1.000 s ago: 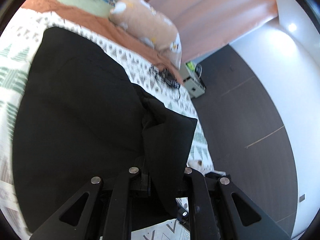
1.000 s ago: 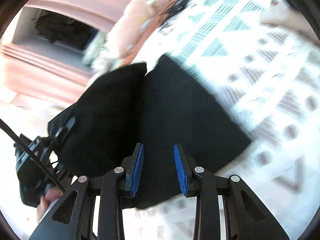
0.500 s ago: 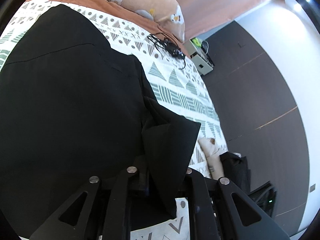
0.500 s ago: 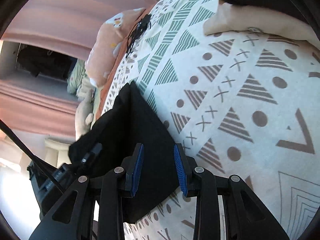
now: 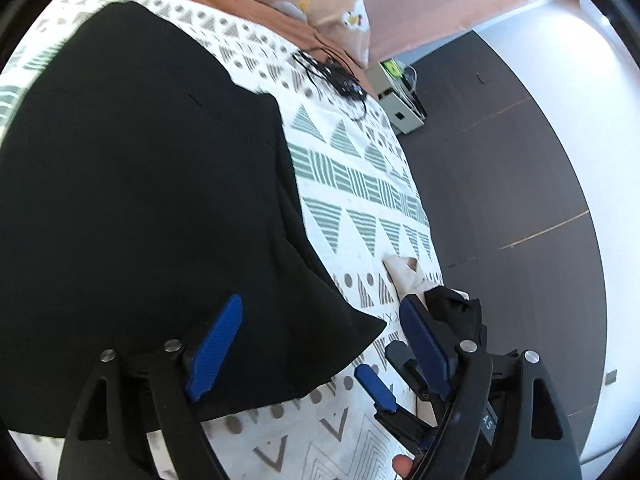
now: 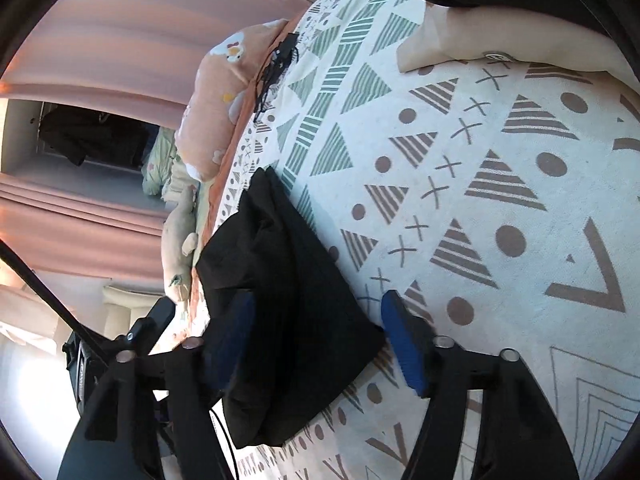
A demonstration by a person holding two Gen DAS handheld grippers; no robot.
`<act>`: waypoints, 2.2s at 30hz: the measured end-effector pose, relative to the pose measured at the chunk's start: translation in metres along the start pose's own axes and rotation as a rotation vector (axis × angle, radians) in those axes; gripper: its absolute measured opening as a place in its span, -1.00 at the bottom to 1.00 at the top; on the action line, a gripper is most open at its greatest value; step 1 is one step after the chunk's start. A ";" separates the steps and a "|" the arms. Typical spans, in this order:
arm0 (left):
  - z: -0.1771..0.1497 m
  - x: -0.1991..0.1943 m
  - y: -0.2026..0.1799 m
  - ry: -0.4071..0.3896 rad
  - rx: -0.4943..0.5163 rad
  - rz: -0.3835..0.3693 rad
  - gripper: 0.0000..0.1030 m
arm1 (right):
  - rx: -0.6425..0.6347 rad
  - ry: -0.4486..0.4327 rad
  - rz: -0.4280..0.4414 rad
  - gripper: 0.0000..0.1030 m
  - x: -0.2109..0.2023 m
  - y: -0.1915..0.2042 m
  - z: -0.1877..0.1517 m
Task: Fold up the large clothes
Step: 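Open both tools and release the folded black jacket onto the bed, then close both tools on the folded jacket's end edge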
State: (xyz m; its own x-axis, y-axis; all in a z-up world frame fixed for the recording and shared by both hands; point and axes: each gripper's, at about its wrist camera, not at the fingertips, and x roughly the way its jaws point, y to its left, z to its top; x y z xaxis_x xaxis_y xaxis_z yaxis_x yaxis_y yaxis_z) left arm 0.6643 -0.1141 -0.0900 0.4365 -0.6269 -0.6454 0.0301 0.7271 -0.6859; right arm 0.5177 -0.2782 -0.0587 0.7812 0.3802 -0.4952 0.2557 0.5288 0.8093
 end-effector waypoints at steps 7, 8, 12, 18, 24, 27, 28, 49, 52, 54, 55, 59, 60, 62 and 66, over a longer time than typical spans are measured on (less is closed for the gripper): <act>0.008 -0.050 0.024 -0.069 0.022 0.104 0.58 | -0.071 0.029 0.019 0.26 0.018 0.017 -0.009; 0.008 -0.057 0.029 -0.076 0.028 0.122 0.58 | -0.081 0.026 0.021 0.26 0.019 0.019 -0.010; 0.003 -0.087 0.056 -0.119 0.030 0.200 0.58 | -0.135 0.024 0.052 0.26 0.032 0.029 -0.013; -0.019 -0.116 0.105 -0.129 -0.015 0.271 0.58 | -0.176 -0.007 0.060 -0.06 0.055 0.027 -0.008; -0.040 -0.109 0.127 -0.102 -0.044 0.271 0.58 | -0.160 0.007 0.032 -0.91 0.068 0.016 -0.006; -0.050 -0.102 0.130 -0.095 -0.041 0.251 0.58 | -0.130 0.004 0.037 -0.95 0.065 0.008 -0.009; -0.051 -0.102 0.130 -0.096 -0.041 0.245 0.56 | -0.106 0.004 0.038 -0.95 0.063 0.003 -0.010; -0.050 -0.068 0.131 -0.080 -0.036 0.253 0.23 | -0.119 0.039 -0.029 0.36 0.058 -0.013 0.016; -0.049 -0.067 0.132 -0.081 -0.033 0.257 0.23 | -0.090 0.075 -0.021 0.36 0.065 -0.019 0.015; -0.049 -0.066 0.132 -0.079 -0.033 0.262 0.23 | -0.082 0.111 -0.013 0.36 0.071 -0.021 0.012; -0.049 -0.065 0.133 -0.079 -0.032 0.266 0.23 | -0.089 0.131 -0.019 0.36 0.076 -0.020 0.010; -0.050 -0.061 0.132 -0.086 -0.012 0.281 0.23 | -0.084 0.152 -0.025 0.36 0.082 -0.020 0.008; -0.050 -0.059 0.131 -0.091 -0.001 0.285 0.18 | -0.074 0.151 -0.017 0.36 0.083 -0.021 0.009; -0.052 -0.055 0.130 -0.091 0.022 0.294 -0.03 | -0.062 0.144 0.001 0.30 0.090 -0.020 0.010; -0.056 -0.053 0.118 -0.111 0.068 0.335 -0.31 | -0.042 0.159 0.036 -0.50 0.106 -0.024 0.008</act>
State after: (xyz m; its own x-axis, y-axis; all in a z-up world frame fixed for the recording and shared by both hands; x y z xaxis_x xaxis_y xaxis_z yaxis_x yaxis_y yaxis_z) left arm 0.5945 -0.0109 -0.1557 0.5273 -0.3186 -0.7877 -0.0731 0.9066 -0.4156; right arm 0.5989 -0.2561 -0.1278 0.6884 0.5130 -0.5128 0.2029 0.5425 0.8152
